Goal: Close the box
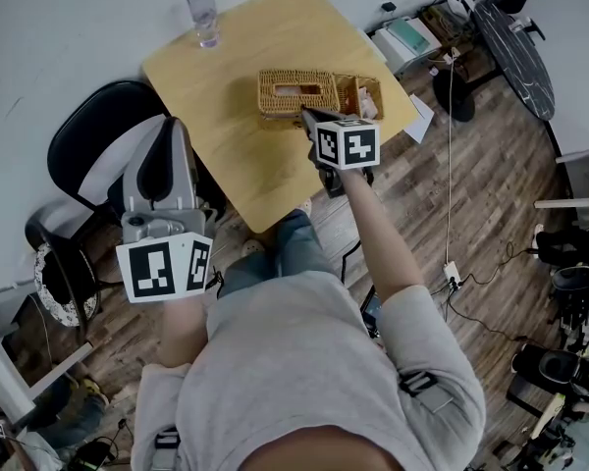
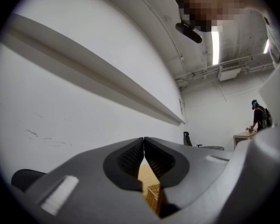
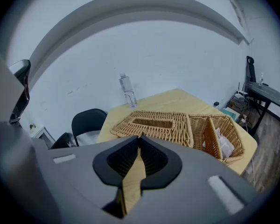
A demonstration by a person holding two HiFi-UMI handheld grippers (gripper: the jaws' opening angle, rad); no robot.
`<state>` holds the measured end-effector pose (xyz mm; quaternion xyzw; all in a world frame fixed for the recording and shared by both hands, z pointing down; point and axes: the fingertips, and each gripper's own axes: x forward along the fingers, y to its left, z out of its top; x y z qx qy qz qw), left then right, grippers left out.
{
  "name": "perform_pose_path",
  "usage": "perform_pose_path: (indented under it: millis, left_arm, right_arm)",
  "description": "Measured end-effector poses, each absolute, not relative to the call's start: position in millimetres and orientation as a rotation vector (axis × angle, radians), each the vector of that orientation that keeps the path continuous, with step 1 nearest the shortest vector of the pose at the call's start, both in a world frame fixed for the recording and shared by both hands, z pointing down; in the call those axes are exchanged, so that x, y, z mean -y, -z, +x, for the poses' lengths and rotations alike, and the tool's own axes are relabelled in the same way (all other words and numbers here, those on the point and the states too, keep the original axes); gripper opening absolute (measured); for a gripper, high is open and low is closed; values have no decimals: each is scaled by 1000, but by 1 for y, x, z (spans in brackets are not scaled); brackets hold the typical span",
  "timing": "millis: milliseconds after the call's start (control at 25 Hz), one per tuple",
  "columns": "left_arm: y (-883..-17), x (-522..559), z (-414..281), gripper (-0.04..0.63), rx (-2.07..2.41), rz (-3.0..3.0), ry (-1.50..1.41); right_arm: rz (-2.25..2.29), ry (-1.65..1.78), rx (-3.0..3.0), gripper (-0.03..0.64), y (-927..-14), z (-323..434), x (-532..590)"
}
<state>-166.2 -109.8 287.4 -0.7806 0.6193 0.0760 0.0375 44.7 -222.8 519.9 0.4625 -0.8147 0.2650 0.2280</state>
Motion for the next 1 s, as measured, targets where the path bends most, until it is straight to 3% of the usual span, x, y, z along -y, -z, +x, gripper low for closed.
perform_pose_path:
  millis: [1000]
  left_arm:
    - [-297, 100, -175, 58, -1927, -2387, -210]
  right_arm:
    - [1282, -750, 2185, 21, -552, 46, 216]
